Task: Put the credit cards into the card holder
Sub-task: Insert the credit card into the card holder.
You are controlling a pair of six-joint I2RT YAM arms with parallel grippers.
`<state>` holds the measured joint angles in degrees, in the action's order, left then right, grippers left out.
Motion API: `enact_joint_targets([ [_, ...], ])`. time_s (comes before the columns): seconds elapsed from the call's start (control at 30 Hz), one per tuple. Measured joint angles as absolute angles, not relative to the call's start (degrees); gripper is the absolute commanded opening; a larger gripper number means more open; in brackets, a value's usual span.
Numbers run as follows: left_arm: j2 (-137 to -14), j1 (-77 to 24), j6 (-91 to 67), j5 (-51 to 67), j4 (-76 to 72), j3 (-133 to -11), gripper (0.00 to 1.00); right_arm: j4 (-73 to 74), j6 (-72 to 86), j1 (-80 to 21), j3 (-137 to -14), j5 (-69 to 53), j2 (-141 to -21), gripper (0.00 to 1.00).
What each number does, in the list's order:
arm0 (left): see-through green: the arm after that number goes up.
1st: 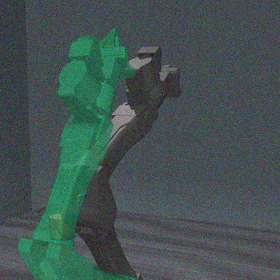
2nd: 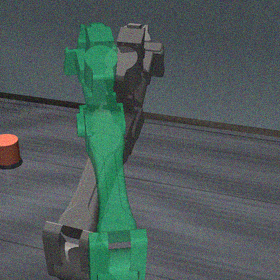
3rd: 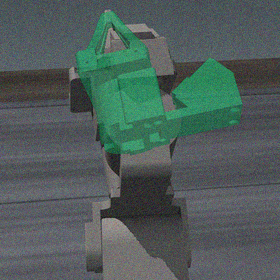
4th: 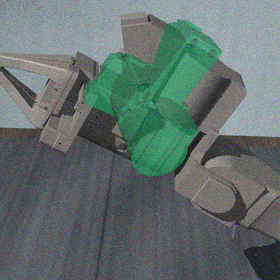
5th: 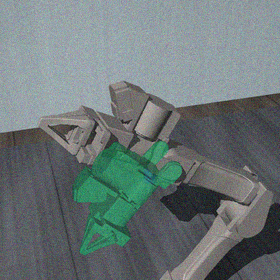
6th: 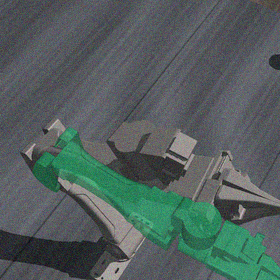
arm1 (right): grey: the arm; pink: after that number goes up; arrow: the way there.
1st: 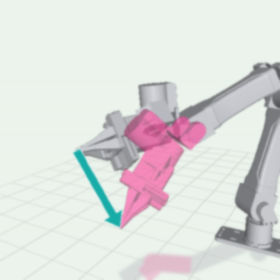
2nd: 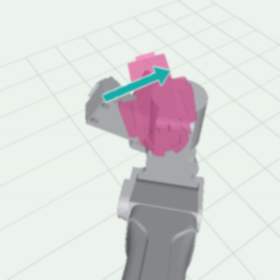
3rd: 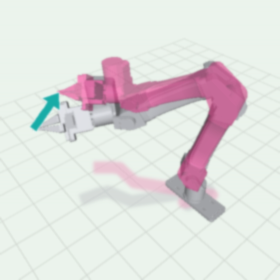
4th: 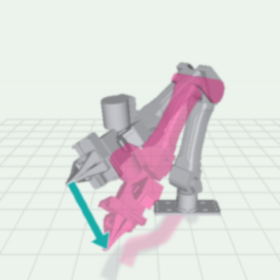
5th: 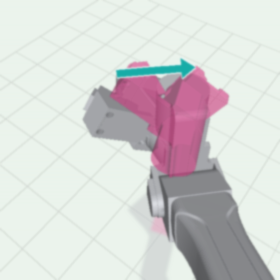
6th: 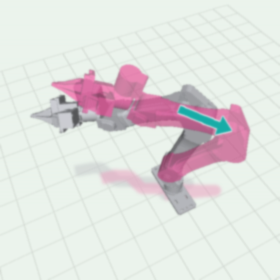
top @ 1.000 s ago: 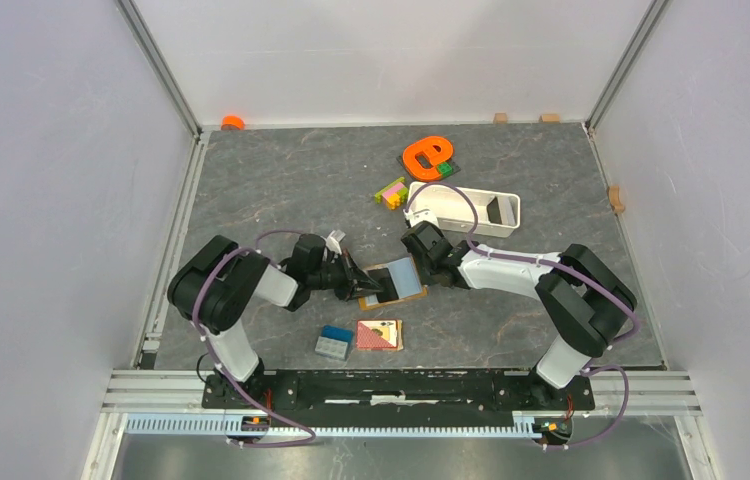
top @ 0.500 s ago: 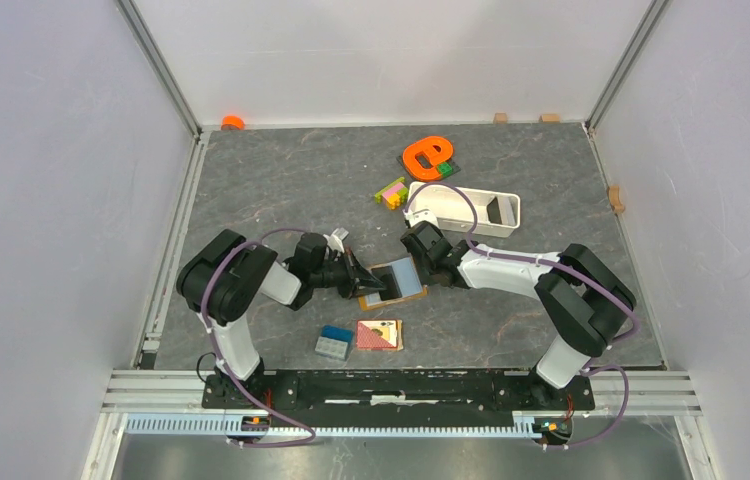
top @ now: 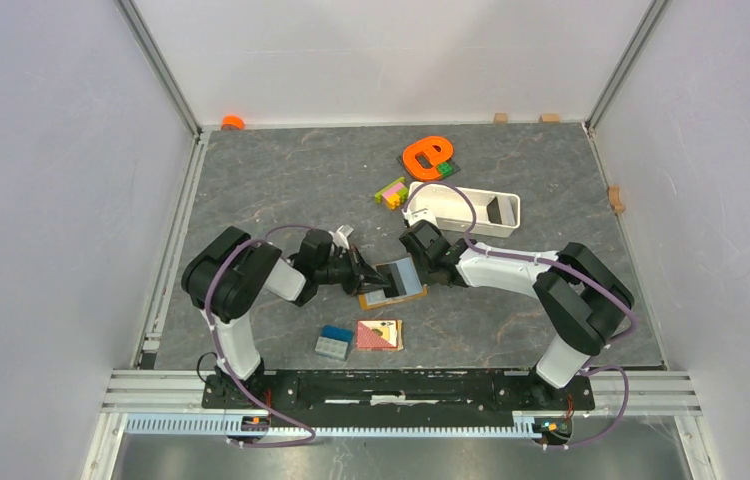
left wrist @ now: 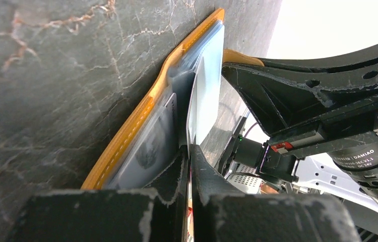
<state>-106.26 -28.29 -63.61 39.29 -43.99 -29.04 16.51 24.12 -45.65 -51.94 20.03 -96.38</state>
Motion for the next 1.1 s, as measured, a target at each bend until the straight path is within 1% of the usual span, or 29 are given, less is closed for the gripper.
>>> enact_joint_targets([
  [0.2,-106.1,-29.0,-62.8,37.8,-39.0,-31.1,0.23,16.5,24.1,-45.6,-51.9,20.0,-96.4,0.00],
  [0.47,-98.0,-29.4,-54.4,30.7,-21.6,-35.0,0.42,16.6,24.1,-45.6,-51.9,20.0,-96.3,0.00],
  [0.7,-92.1,-29.4,-48.8,25.8,-10.8,-36.1,0.45,16.6,23.9,-45.6,-51.9,20.0,-96.3,0.00],
  [0.93,-91.6,-30.0,-48.0,25.5,-8.6,-36.6,0.44,16.5,23.9,-45.6,-51.9,20.0,-96.3,0.00],
  [1.1,-93.7,-31.7,-48.0,25.6,-8.6,-38.3,0.43,16.5,23.9,-45.6,-51.9,20.0,-96.3,0.00],
])
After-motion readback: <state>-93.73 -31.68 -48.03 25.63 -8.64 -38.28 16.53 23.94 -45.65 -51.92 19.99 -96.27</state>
